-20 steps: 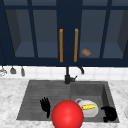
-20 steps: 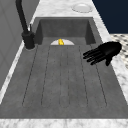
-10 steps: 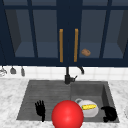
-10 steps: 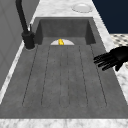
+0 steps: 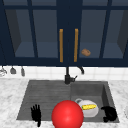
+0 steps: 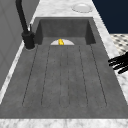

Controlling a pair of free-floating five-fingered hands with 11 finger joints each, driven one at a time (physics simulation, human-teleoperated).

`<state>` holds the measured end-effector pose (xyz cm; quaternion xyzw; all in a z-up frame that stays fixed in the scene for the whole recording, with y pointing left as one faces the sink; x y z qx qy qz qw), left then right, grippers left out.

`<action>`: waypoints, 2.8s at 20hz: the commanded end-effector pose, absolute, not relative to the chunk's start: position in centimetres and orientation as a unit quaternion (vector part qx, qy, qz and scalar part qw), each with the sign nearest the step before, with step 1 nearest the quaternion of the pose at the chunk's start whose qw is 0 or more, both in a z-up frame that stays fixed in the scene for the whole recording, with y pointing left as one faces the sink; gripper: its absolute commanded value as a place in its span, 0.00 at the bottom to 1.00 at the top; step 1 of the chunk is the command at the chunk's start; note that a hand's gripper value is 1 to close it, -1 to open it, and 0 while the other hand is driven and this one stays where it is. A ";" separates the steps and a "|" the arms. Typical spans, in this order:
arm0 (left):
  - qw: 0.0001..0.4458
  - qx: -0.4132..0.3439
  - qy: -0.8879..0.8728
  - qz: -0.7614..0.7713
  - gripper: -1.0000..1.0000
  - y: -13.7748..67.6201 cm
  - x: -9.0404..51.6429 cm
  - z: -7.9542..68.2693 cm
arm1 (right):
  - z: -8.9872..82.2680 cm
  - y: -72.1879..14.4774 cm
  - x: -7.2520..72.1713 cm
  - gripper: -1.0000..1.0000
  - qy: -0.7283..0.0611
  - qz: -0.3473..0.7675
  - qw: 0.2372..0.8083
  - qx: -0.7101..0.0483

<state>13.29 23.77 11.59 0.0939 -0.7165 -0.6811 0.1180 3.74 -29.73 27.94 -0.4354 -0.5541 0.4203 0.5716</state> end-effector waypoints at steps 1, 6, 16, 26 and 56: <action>0.093 0.090 -0.701 -0.701 0.00 24.9 10.6 11.9 | 27.9 -29.7 3.7 0.50 -0.554 0.420 0.572 -0.435; 0.081 0.090 -0.703 -0.701 0.00 26.3 7.9 12.0 | 27.9 -29.7 3.7 0.50 -0.554 0.420 0.572 -0.435; 0.131 0.081 -0.711 -0.686 0.00 26.6 9.6 12.2 | 27.9 -29.7 3.7 0.50 -0.554 0.420 0.572 -0.435; 0.082 0.051 -0.702 -0.705 0.00 25.4 9.5 16.7 | 27.9 -29.7 3.7 0.50 -0.554 0.420 0.572 -0.435; 0.011 0.113 -0.668 -0.735 0.00 24.6 9.0 24.3 | 27.9 -29.7 3.7 0.50 -0.554 0.420 0.572 -0.435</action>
